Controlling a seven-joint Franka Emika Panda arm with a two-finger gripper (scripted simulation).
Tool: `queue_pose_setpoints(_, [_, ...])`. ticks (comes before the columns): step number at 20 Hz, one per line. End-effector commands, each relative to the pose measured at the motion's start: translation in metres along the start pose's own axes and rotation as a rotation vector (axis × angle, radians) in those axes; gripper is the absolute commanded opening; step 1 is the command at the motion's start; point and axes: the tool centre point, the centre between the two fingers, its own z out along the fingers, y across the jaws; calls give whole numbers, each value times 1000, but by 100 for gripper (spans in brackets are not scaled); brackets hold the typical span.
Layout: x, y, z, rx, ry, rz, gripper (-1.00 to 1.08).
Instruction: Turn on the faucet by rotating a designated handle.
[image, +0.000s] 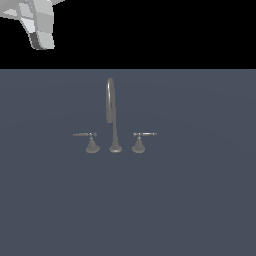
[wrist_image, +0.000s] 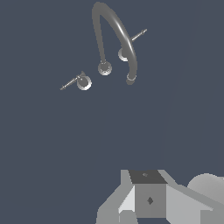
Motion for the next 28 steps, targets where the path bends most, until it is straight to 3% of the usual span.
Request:
queue_pose_setpoints(1, [3,-12,14,2,-1,51,-100])
queue_pose_setpoints(14, [24,-67,78,6,-5,282,-100])
queue_pose_setpoints(28, [54,-108,134,6,-6,483,-100])
